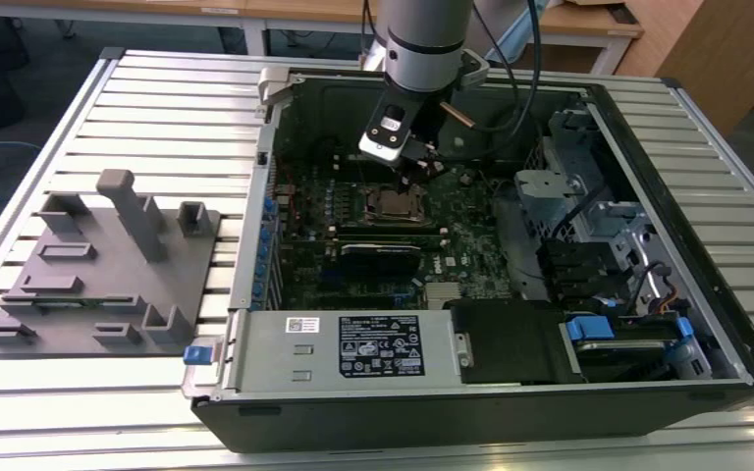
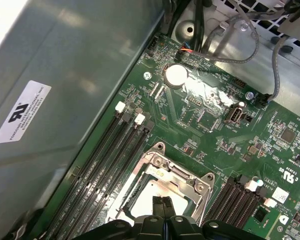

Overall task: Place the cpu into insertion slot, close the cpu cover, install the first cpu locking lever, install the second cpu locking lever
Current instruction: 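Close the cpu cover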

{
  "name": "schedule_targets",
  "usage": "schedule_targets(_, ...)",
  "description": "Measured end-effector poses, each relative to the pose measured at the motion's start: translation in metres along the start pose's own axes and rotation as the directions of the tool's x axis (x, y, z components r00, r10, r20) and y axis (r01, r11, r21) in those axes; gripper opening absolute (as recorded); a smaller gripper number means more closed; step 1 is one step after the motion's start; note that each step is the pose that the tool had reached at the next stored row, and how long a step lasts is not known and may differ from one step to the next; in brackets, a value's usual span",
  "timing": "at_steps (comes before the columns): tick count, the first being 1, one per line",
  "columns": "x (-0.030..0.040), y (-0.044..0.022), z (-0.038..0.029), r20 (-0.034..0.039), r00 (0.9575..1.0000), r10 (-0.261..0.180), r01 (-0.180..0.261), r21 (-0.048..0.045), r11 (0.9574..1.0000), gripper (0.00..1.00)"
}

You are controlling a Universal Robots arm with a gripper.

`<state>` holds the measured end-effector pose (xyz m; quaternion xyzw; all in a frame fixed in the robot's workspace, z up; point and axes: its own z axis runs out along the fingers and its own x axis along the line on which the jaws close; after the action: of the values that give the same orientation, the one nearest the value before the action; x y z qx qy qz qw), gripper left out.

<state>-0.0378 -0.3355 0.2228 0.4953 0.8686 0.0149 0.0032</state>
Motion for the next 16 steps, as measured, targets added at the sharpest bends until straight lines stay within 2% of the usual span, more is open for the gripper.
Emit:
schedule_targets(5,0.0,0.0,0.0,-0.0004,0.9999,-0.015,0.015,0.0002,0.9999,0.1)
schedule_targets(9,0.0,0.0,0.0001,-0.0016,0.9987,-0.05,0.05,0.0003,0.9987,0.1)
schedule_targets(13,0.0,0.0,0.0002,-0.003,0.9949,-0.1,0.1,0.0008,0.995,0.1)
schedule_targets(16,0.0,0.0,0.0002,-0.0043,0.9899,-0.142,0.142,0.0009,0.9899,0.1)
